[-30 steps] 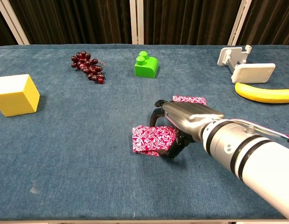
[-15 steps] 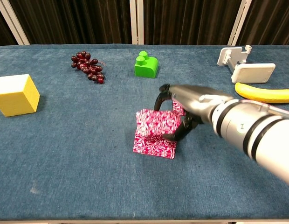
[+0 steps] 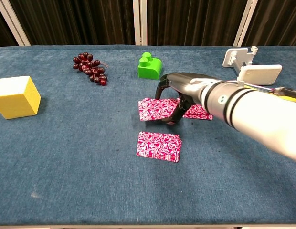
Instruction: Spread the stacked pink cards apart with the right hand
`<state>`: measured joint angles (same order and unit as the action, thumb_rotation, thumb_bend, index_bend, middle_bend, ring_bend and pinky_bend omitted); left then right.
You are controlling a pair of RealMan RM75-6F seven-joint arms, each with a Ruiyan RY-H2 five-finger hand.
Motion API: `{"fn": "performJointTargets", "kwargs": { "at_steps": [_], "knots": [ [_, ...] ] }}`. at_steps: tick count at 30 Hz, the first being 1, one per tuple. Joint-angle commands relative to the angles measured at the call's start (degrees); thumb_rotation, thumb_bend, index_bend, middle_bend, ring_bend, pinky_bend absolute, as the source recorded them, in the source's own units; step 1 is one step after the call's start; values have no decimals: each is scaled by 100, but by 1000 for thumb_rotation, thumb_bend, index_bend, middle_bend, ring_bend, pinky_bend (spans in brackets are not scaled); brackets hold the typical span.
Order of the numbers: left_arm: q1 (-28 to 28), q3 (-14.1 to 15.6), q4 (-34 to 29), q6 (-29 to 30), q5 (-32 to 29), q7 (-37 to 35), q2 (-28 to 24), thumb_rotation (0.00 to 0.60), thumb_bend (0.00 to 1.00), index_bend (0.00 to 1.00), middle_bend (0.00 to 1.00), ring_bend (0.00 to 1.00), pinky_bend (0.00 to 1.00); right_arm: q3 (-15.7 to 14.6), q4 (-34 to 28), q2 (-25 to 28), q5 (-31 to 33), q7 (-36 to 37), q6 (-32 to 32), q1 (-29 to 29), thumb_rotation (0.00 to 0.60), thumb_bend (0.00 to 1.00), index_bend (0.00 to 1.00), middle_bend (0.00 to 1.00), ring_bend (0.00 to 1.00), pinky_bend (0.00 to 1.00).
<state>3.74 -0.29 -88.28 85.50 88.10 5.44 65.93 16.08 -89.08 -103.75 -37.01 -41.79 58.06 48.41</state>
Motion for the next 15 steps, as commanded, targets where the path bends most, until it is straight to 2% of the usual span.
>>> {"fn": "performJointTargets", "kwargs": {
  "at_steps": [1, 5, 9, 13, 15],
  "knots": [
    [9, -4, -17, -17, -14, 8, -5, 600, 102, 111, 62, 0, 0, -22, 248, -121, 12, 131, -206, 150, 600, 519, 313, 46, 0, 0],
    [16, -16, -30, -25, -37, 37, -15, 600, 101, 111, 62, 0, 0, -175, 196, -33, -115, 167, -184, 152, 600, 519, 229, 41, 0, 0],
    [36, -35, -28, -37, -48, 38, -10, 600, 102, 111, 62, 0, 0, -338, -127, 240, -354, 269, -62, 32, 600, 519, 194, 36, 0, 0],
    [52, -45, -3, -43, -45, -20, 2, 600, 101, 111, 62, 0, 0, -543, -805, 896, -937, 568, 318, -337, 600, 519, 184, 34, 0, 0],
    [56, -48, 19, -49, -52, -71, 8, 600, 102, 111, 62, 0, 0, -758, -1142, 1376, -1450, 717, 660, -627, 600, 520, 184, 34, 0, 0]
  ]
}}
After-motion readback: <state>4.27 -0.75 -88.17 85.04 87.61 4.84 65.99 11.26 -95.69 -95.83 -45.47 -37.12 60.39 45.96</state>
